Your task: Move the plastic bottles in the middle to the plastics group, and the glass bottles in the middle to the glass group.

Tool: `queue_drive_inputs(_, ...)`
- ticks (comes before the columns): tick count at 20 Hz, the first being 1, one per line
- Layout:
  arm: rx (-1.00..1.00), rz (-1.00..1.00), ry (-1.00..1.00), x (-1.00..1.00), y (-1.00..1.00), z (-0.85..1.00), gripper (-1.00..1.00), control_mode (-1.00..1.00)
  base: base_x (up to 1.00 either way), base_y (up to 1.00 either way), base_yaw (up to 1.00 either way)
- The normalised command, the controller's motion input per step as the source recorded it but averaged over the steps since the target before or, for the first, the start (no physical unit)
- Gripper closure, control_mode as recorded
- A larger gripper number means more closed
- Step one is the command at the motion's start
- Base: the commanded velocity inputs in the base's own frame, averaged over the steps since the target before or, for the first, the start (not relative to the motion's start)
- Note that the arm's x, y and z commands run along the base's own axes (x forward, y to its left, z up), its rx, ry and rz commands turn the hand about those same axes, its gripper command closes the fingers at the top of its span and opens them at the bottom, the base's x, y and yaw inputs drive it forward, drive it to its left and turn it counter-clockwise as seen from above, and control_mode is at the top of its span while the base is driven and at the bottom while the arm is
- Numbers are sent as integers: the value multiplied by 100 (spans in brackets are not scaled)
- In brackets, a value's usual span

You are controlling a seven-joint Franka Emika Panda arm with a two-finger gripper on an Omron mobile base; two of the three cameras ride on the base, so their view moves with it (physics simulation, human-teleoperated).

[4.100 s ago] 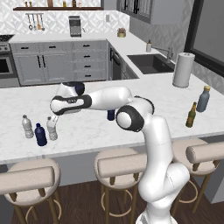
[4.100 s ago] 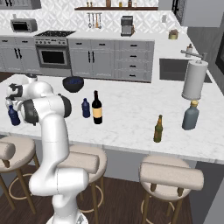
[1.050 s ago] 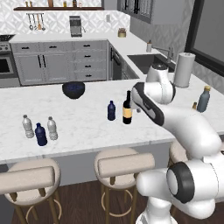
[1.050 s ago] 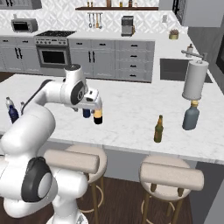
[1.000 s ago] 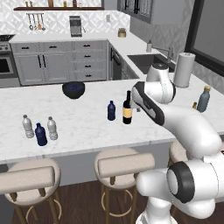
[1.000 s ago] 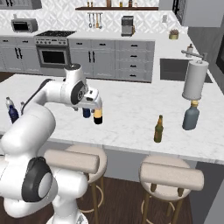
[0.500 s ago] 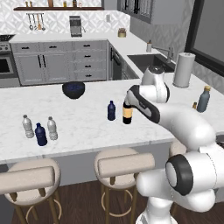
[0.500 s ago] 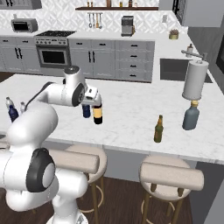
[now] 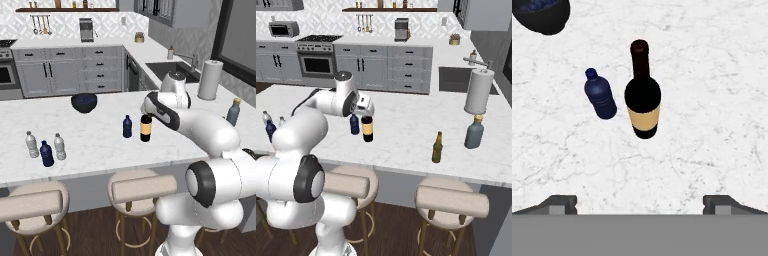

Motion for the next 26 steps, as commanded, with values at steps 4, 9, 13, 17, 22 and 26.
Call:
queue_drive_inputs(4, 6, 2, -14, 0, 0, 9, -100, -100, 0, 0, 0)
queue_drive_inputs(9, -3, 0, -3, 5, -4, 0, -100, -100, 0, 0, 0)
queue_drive_inputs(13, -8, 0, 4, 34, 0, 1, -100, -100, 0, 0, 0)
queue_drive_inputs(17, -1, 0, 12, 64, 0, 1, -100, -100, 0, 0, 0)
queue_drive_inputs(22, 0, 0, 0, 26, 0, 0, -100, -100, 0, 0, 0)
queue_drive_inputs(26, 0, 0, 0, 16, 0, -10, -100, -100, 0, 0, 0)
